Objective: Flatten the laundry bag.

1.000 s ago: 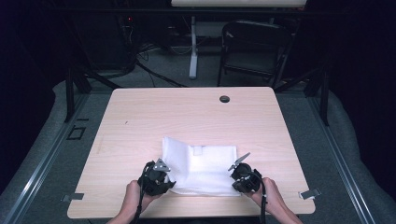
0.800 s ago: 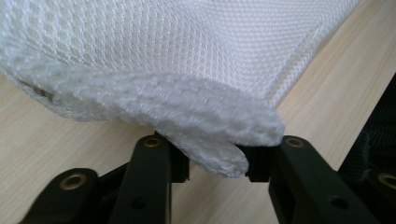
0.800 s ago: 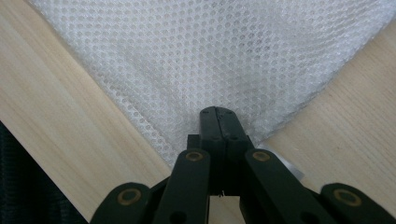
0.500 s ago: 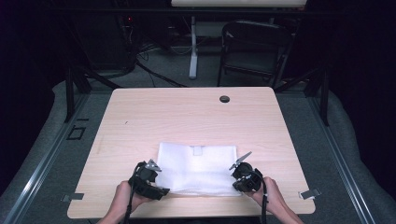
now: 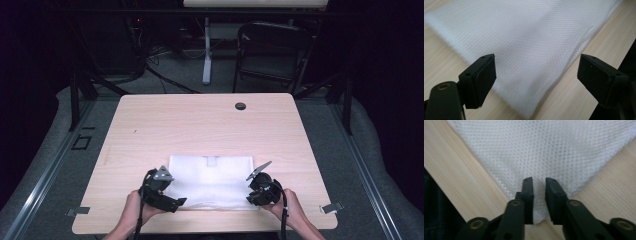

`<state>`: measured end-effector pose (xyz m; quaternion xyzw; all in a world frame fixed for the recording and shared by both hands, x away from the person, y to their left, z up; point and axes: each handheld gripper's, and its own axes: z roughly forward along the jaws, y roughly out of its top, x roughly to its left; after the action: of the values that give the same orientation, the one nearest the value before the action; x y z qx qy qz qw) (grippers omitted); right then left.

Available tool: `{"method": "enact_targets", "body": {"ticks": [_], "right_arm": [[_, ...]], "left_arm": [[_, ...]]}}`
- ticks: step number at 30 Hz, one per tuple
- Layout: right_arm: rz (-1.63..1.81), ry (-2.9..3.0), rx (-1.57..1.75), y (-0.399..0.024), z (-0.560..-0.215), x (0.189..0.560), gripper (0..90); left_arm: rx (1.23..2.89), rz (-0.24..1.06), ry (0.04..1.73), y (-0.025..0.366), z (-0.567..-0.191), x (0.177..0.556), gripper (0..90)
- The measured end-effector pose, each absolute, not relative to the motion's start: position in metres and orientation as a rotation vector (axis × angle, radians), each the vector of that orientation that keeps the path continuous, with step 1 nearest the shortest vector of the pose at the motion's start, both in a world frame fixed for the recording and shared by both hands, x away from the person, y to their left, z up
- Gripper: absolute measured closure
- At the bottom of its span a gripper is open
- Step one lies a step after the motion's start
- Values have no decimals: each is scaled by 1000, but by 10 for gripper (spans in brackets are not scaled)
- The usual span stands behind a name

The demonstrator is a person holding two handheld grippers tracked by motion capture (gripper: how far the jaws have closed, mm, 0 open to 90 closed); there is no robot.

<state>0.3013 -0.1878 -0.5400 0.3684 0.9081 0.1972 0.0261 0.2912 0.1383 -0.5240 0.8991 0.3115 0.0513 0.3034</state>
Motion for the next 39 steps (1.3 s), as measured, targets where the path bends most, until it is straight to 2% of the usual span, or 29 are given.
{"method": "enact_targets", "body": {"ticks": [1,5,8,9,15,23,33,39], "right_arm": [[629,2804,1138,-188,-539,300,677],[669,2793,1134,-192,-534,298,413],[708,2779,1129,-197,-530,298,259],[703,2777,1132,-198,-529,298,240],[734,2773,1134,-201,-527,298,197],[715,2774,1123,-200,-526,297,212],[721,2780,1128,-199,-526,296,243],[715,2777,1130,-198,-527,296,255]], "left_arm": [[2404,132,792,131,-526,292,154],[2441,130,712,106,-533,295,159],[2467,117,649,90,-537,297,192],[2471,105,639,85,-539,297,210],[2520,92,553,69,-546,299,354],[2560,50,513,71,-554,301,575],[2561,69,517,71,-557,301,746],[2577,76,502,69,-557,303,787]]}}
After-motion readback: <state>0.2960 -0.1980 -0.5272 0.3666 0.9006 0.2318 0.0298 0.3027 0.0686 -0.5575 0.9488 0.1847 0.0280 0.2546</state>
